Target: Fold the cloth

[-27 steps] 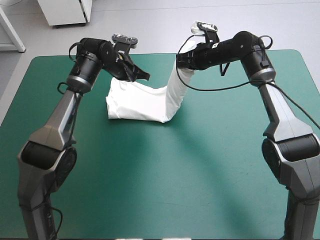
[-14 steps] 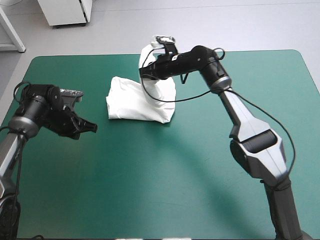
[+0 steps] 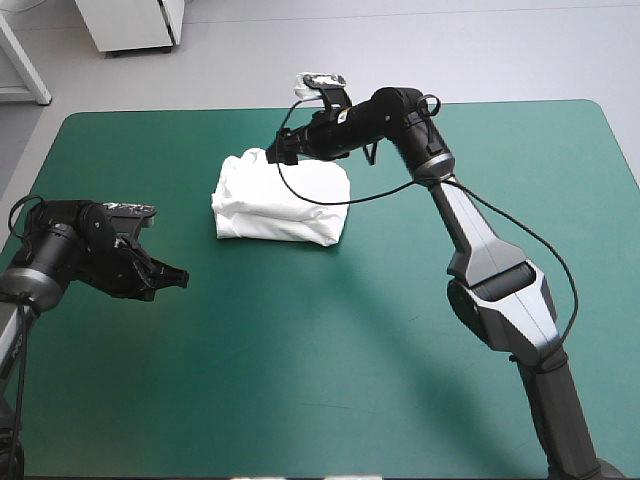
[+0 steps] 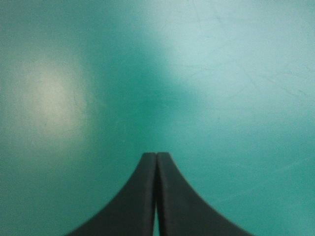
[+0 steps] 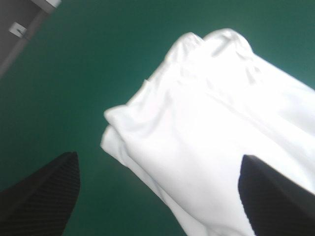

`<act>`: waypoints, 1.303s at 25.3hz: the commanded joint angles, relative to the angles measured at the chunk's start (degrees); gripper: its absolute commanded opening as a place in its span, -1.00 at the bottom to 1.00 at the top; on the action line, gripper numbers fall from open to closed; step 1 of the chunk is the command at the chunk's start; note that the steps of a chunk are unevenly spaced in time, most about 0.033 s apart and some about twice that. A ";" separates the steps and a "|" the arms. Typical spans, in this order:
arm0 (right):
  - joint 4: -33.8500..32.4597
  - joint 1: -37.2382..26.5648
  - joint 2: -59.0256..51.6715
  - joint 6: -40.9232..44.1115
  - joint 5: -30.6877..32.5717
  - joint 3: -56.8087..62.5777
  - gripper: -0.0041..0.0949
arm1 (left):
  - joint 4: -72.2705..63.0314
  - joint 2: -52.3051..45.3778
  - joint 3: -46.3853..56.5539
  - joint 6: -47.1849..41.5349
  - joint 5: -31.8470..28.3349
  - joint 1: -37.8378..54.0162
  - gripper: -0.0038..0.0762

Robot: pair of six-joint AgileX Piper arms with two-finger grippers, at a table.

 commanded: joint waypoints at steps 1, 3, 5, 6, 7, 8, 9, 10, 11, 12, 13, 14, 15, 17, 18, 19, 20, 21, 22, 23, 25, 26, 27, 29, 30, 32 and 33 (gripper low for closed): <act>-4.81 -1.46 -4.42 5.48 2.41 -0.61 0.58 | -1.69 -1.98 -1.38 0.60 -1.07 0.04 -0.93; -6.91 -1.83 -4.42 5.95 2.52 1.45 0.54 | -2.47 -1.98 -1.38 0.92 -1.07 0.04 -0.93; -9.11 -2.07 -4.94 6.94 2.52 5.54 0.53 | -3.52 -1.98 -1.38 1.79 -1.17 0.04 -0.93; -9.77 -2.20 -5.70 6.94 2.52 9.18 0.53 | -3.55 -1.98 -1.38 2.26 -1.17 0.04 -0.93; -9.87 -2.34 -6.74 6.77 2.42 13.32 0.53 | -3.55 -1.98 -1.38 2.26 -1.17 0.04 -0.93; -9.72 -2.34 -7.34 6.77 2.42 16.65 0.53 | -3.78 -1.98 -1.38 2.26 -1.17 0.04 -0.93; -9.21 -2.34 -8.33 6.19 1.79 20.83 0.53 | -3.78 -1.98 -1.38 2.26 -1.17 0.04 -0.93; -8.45 -2.34 -8.38 5.54 1.21 22.85 0.53 | -3.78 -1.98 -1.38 2.26 -1.17 0.04 -0.93; -7.22 -2.34 -8.38 4.85 0.19 24.35 0.53 | -3.89 -1.98 -1.38 2.26 -1.17 0.04 -0.93; -5.56 -2.34 -8.12 3.76 -2.04 26.21 0.53 | -4.02 -1.98 -1.38 2.26 -1.05 0.04 -0.93; -4.66 -2.34 -7.83 3.38 -3.37 26.67 0.53 | -4.02 -1.98 -1.38 2.26 -0.92 0.04 -0.93; -3.83 -2.34 -7.45 2.53 -4.56 26.93 0.53 | -4.30 -2.01 -1.38 2.26 -0.63 0.04 -0.93; -2.76 -2.34 -6.74 2.11 -5.90 26.81 0.53 | -4.68 -2.11 -1.38 2.53 -0.54 0.04 -0.93; -1.52 -2.34 -5.68 1.72 -8.27 26.72 0.51 | -4.93 -2.11 -1.38 2.63 -0.65 0.04 -0.93; -1.08 -2.34 -5.41 1.56 -9.28 26.72 0.44 | -4.97 -2.11 -1.38 2.63 -0.79 0.04 -0.93; -1.07 -2.34 -5.10 1.56 -9.74 26.72 0.39 | -5.07 -2.11 -1.38 2.63 -0.90 0.04 -0.93; -1.19 -2.34 -4.68 1.45 -10.10 26.72 0.21 | -5.07 -2.11 -1.38 2.75 -1.12 0.04 -0.93; -1.19 -2.34 -4.54 1.30 -10.10 26.72 0.01 | -5.32 -2.11 -1.38 2.76 -1.37 0.04 -0.93; -1.65 -2.34 -4.54 1.18 -9.98 26.72 -0.18 | -5.45 -2.11 -1.38 2.76 -1.75 0.04 -0.93; -1.91 -2.34 -4.66 -0.30 -9.13 26.72 -0.67 | -5.55 -2.11 -1.38 2.76 -2.90 0.04 -0.93; -3.11 -2.53 -5.42 -1.66 -7.33 26.72 -0.95 | -6.24 -2.11 -1.38 2.76 -4.54 0.04 -0.93; -4.26 -2.58 -5.74 -1.66 -6.28 26.58 -0.96 | -6.33 -2.11 -1.38 2.76 -5.08 0.04 -0.93; -10.46 -2.58 -6.60 -1.43 -3.55 26.33 -0.96 | -6.33 -2.01 -1.38 2.76 -5.44 0.04 -0.93; -22.17 -3.56 -8.29 1.36 0.59 26.33 -0.96 | -6.74 -2.01 -1.38 2.76 -5.44 0.04 -0.93; -24.75 -4.57 -8.89 1.37 2.02 26.33 -0.96 | -6.89 -2.01 -1.38 2.76 -5.44 0.04 -0.93; -25.21 -9.43 -11.30 1.81 2.30 26.85 -0.96 | -6.99 -2.01 -1.38 2.76 -5.22 0.04 -0.93; -24.43 -11.72 -12.26 1.81 2.30 27.42 -0.96 | -6.99 -2.01 -1.29 2.76 -5.09 0.04 -0.93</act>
